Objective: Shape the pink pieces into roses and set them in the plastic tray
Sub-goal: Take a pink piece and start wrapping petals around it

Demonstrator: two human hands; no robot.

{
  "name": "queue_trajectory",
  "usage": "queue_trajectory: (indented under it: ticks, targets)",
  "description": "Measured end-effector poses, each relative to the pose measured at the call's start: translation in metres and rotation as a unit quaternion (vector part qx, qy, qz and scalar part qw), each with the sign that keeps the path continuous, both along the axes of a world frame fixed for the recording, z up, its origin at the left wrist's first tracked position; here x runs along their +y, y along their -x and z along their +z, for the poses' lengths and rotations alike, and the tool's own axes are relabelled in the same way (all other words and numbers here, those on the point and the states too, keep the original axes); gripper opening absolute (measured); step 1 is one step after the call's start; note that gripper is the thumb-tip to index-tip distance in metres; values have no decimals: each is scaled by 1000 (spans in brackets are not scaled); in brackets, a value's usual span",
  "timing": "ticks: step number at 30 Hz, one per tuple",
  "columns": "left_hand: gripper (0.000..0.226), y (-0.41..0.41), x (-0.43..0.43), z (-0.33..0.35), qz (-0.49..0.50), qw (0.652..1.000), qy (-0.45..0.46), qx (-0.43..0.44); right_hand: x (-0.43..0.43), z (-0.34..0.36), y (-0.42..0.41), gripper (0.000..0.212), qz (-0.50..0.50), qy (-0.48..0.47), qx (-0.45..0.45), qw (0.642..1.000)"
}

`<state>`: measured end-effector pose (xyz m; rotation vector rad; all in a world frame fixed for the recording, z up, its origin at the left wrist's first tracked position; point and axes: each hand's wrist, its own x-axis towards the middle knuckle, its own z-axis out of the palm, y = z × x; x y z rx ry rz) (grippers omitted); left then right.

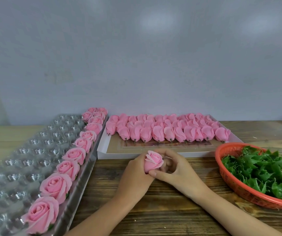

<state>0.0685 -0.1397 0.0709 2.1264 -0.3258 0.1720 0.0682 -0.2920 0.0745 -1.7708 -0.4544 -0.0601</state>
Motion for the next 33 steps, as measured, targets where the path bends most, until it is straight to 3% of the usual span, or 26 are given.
queue_trajectory:
  ticks: [3, 8, 13, 19, 25, 28, 32, 33]
  targets:
    - [6, 0, -1, 0, -11, 1000, -3, 3, 0, 1, 1, 40, -1, 12, 1, 1000]
    - [9, 3, -2, 1, -13, 999, -39, -24, 3, 3, 2, 35, -21, 23, -18, 999]
    - [32, 5, -3, -2, -2, 991, -124, -42, 2, 1, 2, 25, -14, 26, -58, 998]
    - [32, 7, -4, -2, -10, 990, -132, -54, 1, 0, 1, 8, -7, -7, -67, 998]
    - [29, 7, -4, -3, 2, 987, -149, -61, -2, 0, 1, 29, -18, -75, -54, 996]
    - [27, 5, -3, -6, 8, 988, -143, -59, -2, 1, 1, 29, -32, -100, -43, 993]
    - [13, 2, -2, -6, 9, 996, -79, -29, -4, 2, -1, 5, -72, -139, -27, 987]
    - [13, 1, -1, -6, 7, 998, -57, -27, -4, 2, -1, 7, -74, -138, -24, 987]
